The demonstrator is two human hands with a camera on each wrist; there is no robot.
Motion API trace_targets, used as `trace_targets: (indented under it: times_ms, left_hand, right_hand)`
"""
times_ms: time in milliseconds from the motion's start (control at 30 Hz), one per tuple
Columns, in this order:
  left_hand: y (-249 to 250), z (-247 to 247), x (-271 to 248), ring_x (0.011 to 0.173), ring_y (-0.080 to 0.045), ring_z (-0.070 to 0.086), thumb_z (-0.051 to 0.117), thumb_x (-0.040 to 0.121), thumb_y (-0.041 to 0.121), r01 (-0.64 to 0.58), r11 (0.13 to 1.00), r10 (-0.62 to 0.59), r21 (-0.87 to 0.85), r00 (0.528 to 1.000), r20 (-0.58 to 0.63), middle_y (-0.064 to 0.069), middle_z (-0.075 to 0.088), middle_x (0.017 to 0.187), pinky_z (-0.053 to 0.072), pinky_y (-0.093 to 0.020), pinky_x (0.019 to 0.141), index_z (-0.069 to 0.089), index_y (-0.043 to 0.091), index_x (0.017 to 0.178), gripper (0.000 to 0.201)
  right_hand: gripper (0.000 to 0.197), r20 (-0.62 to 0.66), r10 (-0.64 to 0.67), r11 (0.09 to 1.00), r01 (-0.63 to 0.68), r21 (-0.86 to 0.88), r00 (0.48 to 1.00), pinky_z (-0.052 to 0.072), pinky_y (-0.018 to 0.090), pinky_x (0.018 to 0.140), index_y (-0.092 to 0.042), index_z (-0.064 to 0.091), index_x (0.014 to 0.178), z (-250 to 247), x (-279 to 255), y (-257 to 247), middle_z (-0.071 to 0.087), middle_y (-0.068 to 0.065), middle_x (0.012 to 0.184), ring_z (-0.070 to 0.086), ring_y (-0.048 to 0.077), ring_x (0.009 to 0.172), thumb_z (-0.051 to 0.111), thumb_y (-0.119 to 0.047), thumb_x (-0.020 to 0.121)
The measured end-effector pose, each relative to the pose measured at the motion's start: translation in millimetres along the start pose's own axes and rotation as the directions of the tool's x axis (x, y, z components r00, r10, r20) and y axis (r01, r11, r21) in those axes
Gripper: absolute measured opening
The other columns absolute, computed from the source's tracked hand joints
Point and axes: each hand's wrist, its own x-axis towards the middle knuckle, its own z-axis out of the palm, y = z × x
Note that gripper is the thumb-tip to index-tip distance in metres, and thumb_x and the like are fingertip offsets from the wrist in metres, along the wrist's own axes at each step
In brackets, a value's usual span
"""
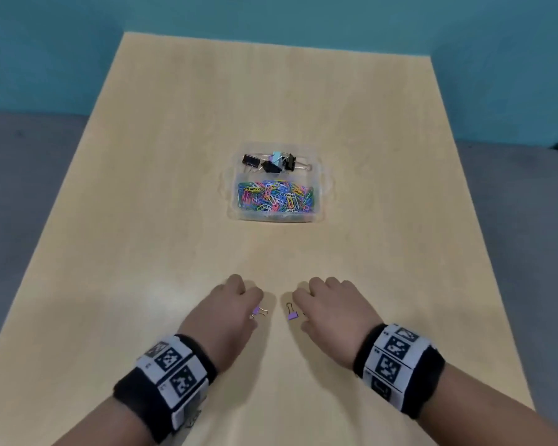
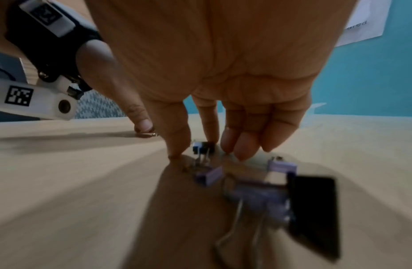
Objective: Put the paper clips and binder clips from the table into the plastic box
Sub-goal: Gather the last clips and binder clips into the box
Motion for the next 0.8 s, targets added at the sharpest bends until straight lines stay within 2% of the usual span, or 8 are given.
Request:
trace_targets:
  times_ms: [133, 267, 333, 400, 500, 600, 733, 800]
  left_hand:
    - [7.8, 7.4, 4.5, 0.084, -0.018, 0.036, 0.046, 0.089, 0.020, 0.026, 0.998, -0.027, 0.058, 1.000, 0.015, 0.001, 0.036, 0.100, 0.047, -0.037, 0.075, 0.043, 0.023, 0.101, 0.013]
    - [12.6, 8.6, 7.4, 0.085, -0.020, 0.041, 0.044, 0.090, 0.016, 0.042, 0.996, -0.041, 0.076, 0.999, -0.012, 0.000, 0.038, 0.097, 0.042, -0.033, 0.069, 0.042, 0.020, 0.093, 0.005]
    - [14.0, 7.4, 8.7, 0.085, -0.019, 0.039, 0.047, 0.089, 0.016, 0.058, 0.998, -0.057, 0.036, 0.998, -0.033, 0.001, 0.038, 0.095, 0.034, -0.028, 0.067, 0.037, 0.021, 0.086, 0.012]
    - [14.1, 5.8, 8.9, 0.081, -0.017, 0.036, 0.050, 0.088, 0.016, 0.071, 0.997, -0.071, -0.002, 0.996, -0.053, 0.003, 0.036, 0.091, 0.030, -0.027, 0.067, 0.034, 0.021, 0.082, 0.018]
    - [14.6, 5.8, 7.9, 0.078, -0.019, 0.038, 0.050, 0.088, 0.015, 0.084, 0.996, -0.084, -0.008, 0.995, -0.062, 0.004, 0.036, 0.085, 0.031, -0.028, 0.065, 0.033, 0.020, 0.080, 0.020]
    - [16.7, 7.8, 7.5, 0.074, -0.021, 0.039, 0.045, 0.084, 0.007, 0.091, 0.996, -0.090, 0.012, 0.993, -0.074, 0.004, 0.034, 0.078, 0.029, -0.029, 0.061, 0.029, 0.020, 0.077, 0.021]
    - [20.1, 9.6, 6.2, 0.072, -0.019, 0.036, 0.045, 0.083, 0.008, 0.091, 0.995, -0.089, 0.031, 0.993, -0.072, 0.006, 0.027, 0.074, 0.027, -0.029, 0.060, 0.026, 0.023, 0.079, 0.024]
    - [23.8, 9.0, 5.0, 0.074, -0.018, 0.035, 0.045, 0.082, 0.008, 0.106, 0.994, -0.102, 0.039, 0.992, -0.075, 0.006, 0.029, 0.076, 0.028, -0.028, 0.062, 0.030, 0.024, 0.081, 0.022]
  right_hand:
    - [0.041, -0.075, 0.022, 1.000, -0.022, -0.005, 0.997, 0.023, 0.031, 0.051, -0.020, 0.045, 0.078, 10.1, 4.8, -9.2, 0.047, 0.001, 0.069, 0.026, 0.021, 0.057, 0.072, -0.006, 0.051]
    - [0.016, -0.094, 0.110, 0.982, -0.094, 0.161, 0.989, 0.027, 0.034, 0.059, -0.017, 0.045, 0.085, 3.3, 6.8, -11.6, 0.045, 0.004, 0.082, 0.034, 0.026, 0.067, 0.053, -0.009, 0.073]
    - [0.011, -0.079, 0.209, 0.907, -0.163, 0.389, 0.975, 0.032, 0.033, 0.059, -0.016, 0.042, 0.082, -3.3, 4.6, -9.5, 0.041, 0.000, 0.086, 0.038, 0.024, 0.069, 0.052, -0.014, 0.079]
    - [0.009, -0.058, 0.314, 0.766, -0.217, 0.605, 0.948, 0.039, 0.033, 0.060, -0.013, 0.049, 0.082, -6.4, 1.3, -7.3, 0.044, -0.001, 0.088, 0.045, 0.023, 0.070, 0.057, -0.015, 0.078]
    - [0.004, 0.014, 0.357, 0.669, -0.266, 0.694, 0.934, 0.046, 0.035, 0.066, -0.014, 0.052, 0.081, -6.6, -2.9, -6.8, 0.050, -0.001, 0.088, 0.051, 0.022, 0.075, 0.052, -0.012, 0.078]
    - [0.008, 0.043, 0.289, 0.759, -0.256, 0.598, 0.956, 0.048, 0.039, 0.071, -0.017, 0.047, 0.090, -6.3, -4.4, -13.9, 0.057, 0.001, 0.086, 0.054, 0.026, 0.078, 0.040, -0.014, 0.085]
    - [0.017, -0.020, 0.159, 0.930, -0.143, 0.338, 0.987, 0.041, 0.038, 0.064, -0.020, 0.040, 0.106, -2.1, 1.6, -34.2, 0.055, 0.004, 0.096, 0.054, 0.028, 0.084, 0.043, -0.030, 0.093]
    - [0.022, -0.027, 0.117, 0.967, -0.108, 0.230, 0.993, 0.036, 0.037, 0.060, -0.017, 0.038, 0.109, -0.1, 6.5, -40.8, 0.055, 0.007, 0.098, 0.053, 0.029, 0.082, 0.050, -0.018, 0.089]
